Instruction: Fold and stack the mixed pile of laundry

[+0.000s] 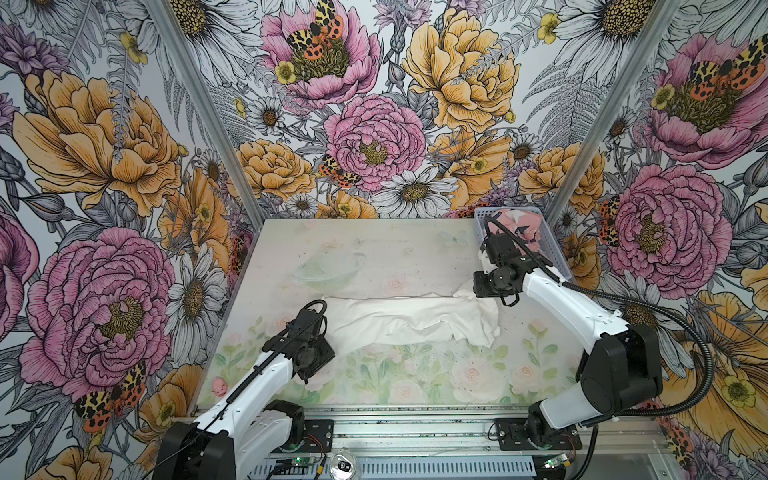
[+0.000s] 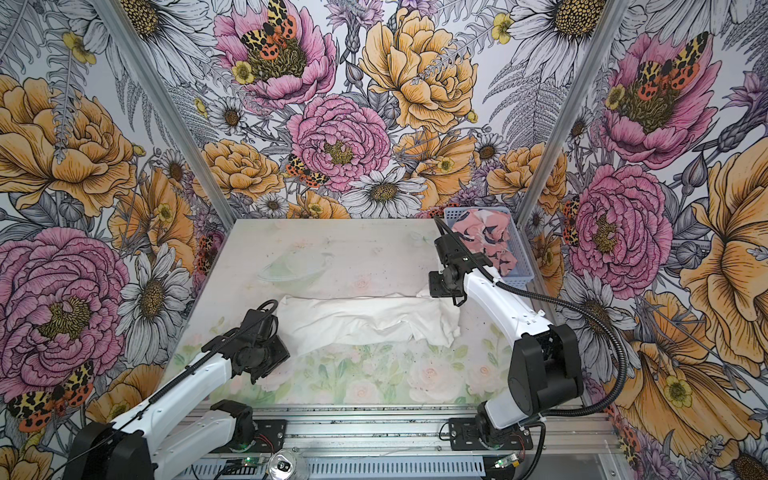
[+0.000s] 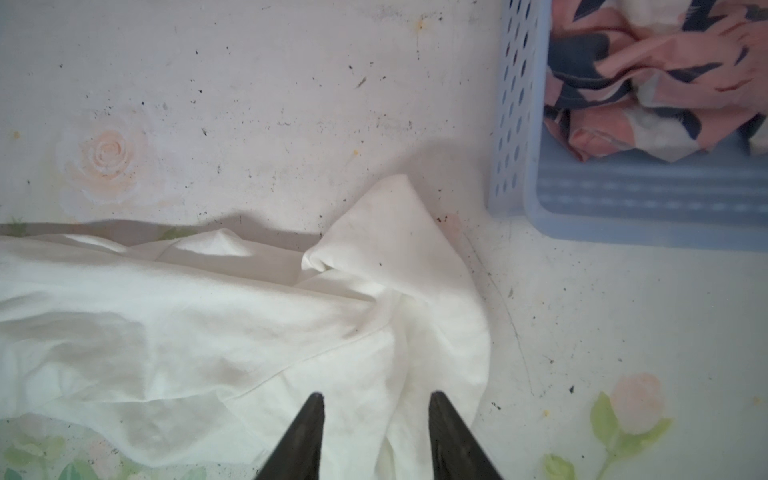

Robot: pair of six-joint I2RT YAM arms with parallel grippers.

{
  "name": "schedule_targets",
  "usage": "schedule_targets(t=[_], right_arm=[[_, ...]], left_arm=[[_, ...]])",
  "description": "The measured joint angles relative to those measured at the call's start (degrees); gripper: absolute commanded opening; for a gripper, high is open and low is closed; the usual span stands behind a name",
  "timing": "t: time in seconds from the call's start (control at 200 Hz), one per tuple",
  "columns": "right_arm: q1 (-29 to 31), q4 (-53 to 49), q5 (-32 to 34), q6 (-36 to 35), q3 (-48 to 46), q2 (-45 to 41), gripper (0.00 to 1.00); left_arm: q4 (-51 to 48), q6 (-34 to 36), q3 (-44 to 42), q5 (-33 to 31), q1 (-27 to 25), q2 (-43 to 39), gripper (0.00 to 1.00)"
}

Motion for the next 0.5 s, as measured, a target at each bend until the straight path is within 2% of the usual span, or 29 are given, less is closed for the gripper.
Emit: schedule_targets(t=[0.105, 0.26, 0.385, 0.455, 0.5], right_arm=[[-0.02, -0.44, -0.02, 0.04, -1.29, -1.27, 0.44], [-0.02, -0.46, -0.02, 0.48, -2.58, -2.99, 0.45], [-0.09, -0.31, -0.02, 0.9, -4.76, -3.61, 0.48], [-0.44, -0.2, -0.02, 1.09, -6.51, -3.61, 0.52], [-0.92, 0.07, -0.11, 1.33, -7.91, -3.65, 0.55]], left_arm=[[1.25, 0.33, 0.0, -0.02, 0.44, 2.12, 0.39], [3.34, 1.16, 0.09, -0.17, 0.44, 3.45, 0.31], [5.92, 1.73, 0.66, -0.15, 0.31, 5.88, 0.15], [7.65, 2.21, 1.36, -0.09, 0.02, 8.02, 0.0], [8.66, 2.36, 1.81, 0.04, -0.17, 9.29, 0.0]])
